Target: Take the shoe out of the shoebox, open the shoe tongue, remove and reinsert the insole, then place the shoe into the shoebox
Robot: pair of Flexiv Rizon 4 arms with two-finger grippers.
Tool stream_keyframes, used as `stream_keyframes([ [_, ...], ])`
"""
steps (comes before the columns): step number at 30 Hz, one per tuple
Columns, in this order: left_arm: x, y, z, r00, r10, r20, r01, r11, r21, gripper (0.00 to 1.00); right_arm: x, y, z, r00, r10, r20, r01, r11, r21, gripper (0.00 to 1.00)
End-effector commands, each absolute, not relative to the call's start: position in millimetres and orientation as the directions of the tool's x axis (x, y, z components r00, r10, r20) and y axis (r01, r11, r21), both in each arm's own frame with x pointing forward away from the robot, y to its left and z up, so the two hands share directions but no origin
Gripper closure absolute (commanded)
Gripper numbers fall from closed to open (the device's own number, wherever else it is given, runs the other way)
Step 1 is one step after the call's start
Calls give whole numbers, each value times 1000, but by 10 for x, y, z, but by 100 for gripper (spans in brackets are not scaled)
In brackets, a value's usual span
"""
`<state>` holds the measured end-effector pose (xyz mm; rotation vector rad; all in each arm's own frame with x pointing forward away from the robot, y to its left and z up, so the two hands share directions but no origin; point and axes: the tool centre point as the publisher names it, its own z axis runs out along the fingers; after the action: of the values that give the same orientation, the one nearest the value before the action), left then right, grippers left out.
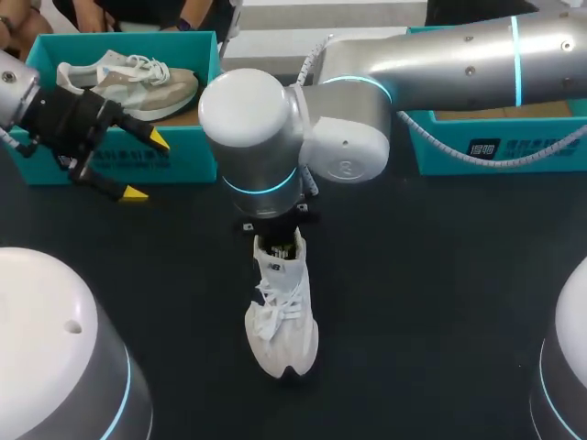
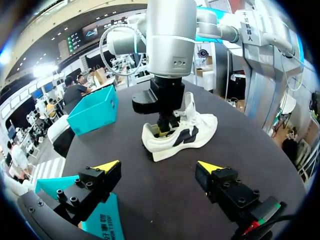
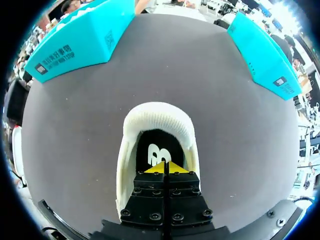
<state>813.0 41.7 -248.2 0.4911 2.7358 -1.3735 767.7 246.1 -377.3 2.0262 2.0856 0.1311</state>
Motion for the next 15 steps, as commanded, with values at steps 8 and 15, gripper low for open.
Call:
stream_keyframes([
  [8, 8130, 417, -2478, -949, 262, -175, 298, 560, -773, 0, 7846, 2501, -3990, -28, 994, -103, 967, 53, 249, 100],
  [15, 8130, 417, -2478, -949, 262, -175, 298, 560, -773, 0, 7784, 2554, -4063, -44, 996, -78, 973, 60, 223, 100],
])
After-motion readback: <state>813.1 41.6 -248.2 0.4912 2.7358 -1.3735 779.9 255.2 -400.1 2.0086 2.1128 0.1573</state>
